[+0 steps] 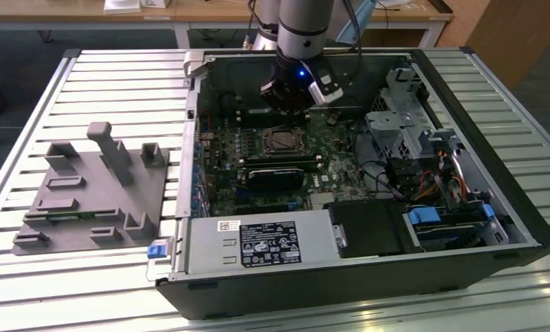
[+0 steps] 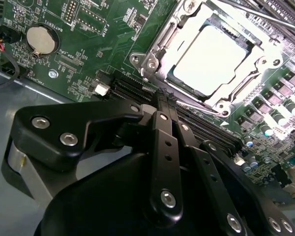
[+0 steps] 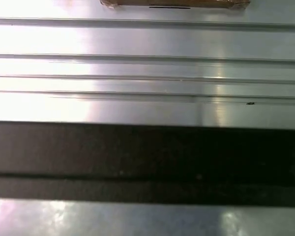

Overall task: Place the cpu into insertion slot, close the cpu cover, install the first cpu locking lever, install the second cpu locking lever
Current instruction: 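Install the first cpu locking lever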

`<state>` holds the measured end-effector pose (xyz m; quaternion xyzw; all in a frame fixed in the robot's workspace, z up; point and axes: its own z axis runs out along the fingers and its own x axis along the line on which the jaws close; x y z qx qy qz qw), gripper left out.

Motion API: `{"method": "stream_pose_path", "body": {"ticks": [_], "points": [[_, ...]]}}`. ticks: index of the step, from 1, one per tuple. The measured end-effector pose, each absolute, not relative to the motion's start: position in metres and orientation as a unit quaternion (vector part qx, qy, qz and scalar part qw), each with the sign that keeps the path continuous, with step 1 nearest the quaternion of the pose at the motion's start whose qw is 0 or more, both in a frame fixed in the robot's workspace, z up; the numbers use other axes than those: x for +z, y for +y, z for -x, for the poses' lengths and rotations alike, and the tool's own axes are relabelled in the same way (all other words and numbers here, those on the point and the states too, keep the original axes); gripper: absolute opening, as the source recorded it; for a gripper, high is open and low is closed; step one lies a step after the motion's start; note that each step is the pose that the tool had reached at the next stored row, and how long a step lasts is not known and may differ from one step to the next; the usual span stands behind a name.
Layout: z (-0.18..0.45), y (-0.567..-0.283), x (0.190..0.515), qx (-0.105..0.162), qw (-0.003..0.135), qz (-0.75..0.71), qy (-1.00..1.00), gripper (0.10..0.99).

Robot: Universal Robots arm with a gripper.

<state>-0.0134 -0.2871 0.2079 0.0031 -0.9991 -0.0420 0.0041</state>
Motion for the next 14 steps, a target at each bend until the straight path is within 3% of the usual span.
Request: {"method": "stream_pose_path", "body": {"ticks": [14], "points": [[0.0119,-0.2857,0.2016,-0.027,0.004,-0.003,-1.0,0.106]]}}
